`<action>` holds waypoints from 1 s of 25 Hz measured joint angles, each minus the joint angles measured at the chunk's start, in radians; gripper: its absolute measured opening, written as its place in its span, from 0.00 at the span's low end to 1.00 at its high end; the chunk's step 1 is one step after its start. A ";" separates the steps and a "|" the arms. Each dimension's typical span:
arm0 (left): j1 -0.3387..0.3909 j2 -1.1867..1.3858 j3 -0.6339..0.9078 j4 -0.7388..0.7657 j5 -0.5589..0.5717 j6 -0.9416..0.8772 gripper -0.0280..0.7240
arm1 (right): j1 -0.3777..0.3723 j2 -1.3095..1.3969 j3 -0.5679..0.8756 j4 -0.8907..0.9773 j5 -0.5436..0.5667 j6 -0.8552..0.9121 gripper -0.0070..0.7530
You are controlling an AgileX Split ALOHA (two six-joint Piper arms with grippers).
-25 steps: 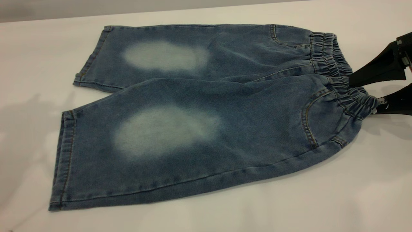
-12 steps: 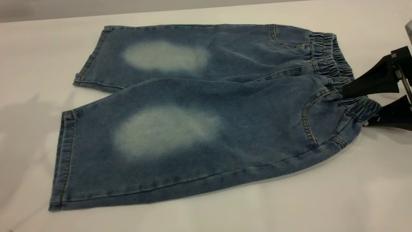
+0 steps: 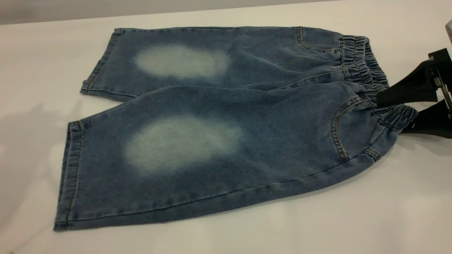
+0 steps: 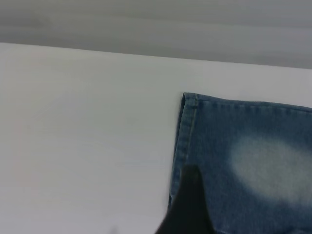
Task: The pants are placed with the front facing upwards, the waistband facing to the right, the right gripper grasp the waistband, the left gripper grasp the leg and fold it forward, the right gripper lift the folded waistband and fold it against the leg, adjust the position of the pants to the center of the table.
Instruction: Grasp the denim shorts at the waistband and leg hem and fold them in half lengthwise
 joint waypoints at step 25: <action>-0.084 0.000 0.069 -0.046 0.572 0.044 0.77 | 0.000 0.000 -0.001 0.002 -0.025 0.000 0.06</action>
